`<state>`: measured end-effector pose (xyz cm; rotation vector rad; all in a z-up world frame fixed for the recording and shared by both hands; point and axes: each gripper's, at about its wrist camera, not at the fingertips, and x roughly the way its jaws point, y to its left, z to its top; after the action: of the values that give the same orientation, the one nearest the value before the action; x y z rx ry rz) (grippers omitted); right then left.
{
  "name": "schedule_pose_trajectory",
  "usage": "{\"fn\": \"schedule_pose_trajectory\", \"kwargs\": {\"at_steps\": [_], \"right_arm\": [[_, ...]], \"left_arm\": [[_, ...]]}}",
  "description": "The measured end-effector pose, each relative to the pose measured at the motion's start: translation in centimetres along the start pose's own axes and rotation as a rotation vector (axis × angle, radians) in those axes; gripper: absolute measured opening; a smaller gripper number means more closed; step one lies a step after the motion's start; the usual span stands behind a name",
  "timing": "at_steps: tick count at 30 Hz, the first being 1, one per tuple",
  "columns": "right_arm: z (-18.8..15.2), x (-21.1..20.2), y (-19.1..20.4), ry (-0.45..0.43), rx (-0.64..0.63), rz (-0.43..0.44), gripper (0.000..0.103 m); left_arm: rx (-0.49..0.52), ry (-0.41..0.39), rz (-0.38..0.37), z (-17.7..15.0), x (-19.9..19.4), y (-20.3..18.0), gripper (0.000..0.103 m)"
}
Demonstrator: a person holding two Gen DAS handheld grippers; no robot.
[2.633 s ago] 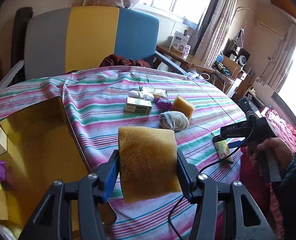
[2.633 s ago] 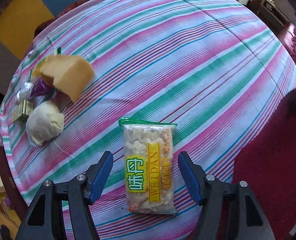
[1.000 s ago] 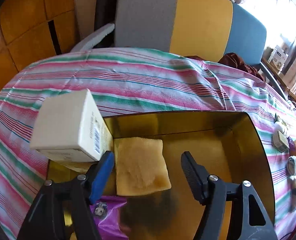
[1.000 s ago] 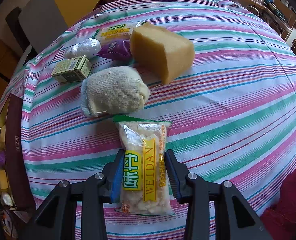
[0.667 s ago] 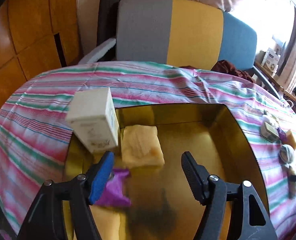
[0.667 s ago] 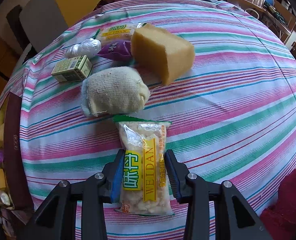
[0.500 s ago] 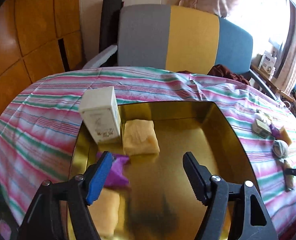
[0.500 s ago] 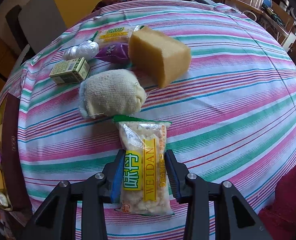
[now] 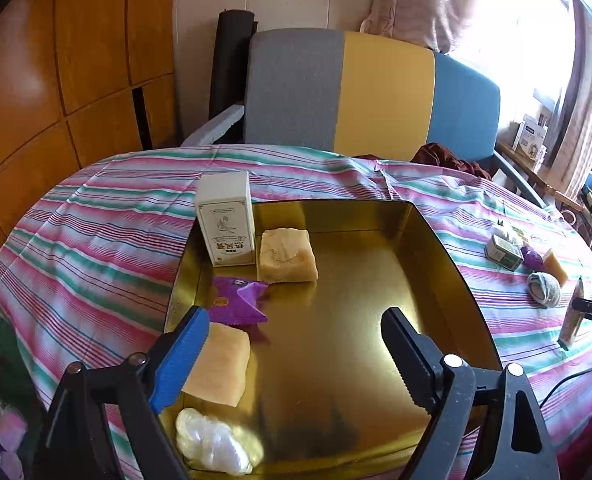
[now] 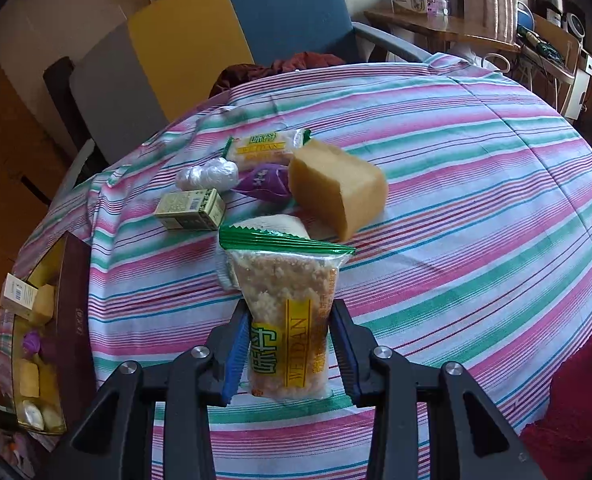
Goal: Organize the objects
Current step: 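Carry the WEIDAN packet into the gold tray and open the right tool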
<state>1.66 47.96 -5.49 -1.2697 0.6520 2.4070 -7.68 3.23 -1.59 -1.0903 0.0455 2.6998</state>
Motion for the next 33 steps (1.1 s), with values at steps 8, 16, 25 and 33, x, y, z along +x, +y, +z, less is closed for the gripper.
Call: {"fn": "schedule_pose_trajectory", "kwargs": {"at_steps": [8,16,25,33], "right_arm": [[-0.6,-1.9,2.6,-0.031,-0.005,0.089,0.038],[-0.7,-3.7,9.8,-0.006,-0.098,0.277,0.038],[-2.2,-0.3,24.6,0.187,-0.307,0.51,0.038],[-5.4,7.5,34.4,0.387,-0.382,0.472,0.038]], "left_arm": [[-0.045,0.01,-0.01,-0.6,-0.3,1.4,0.091],[-0.106,-0.005,0.014,-1.2,-1.1,3.9,0.091],[-0.164,-0.008,0.076,-2.5,-2.2,7.4,0.091],[-0.223,0.002,0.106,-3.9,-2.3,10.2,0.091]]}}
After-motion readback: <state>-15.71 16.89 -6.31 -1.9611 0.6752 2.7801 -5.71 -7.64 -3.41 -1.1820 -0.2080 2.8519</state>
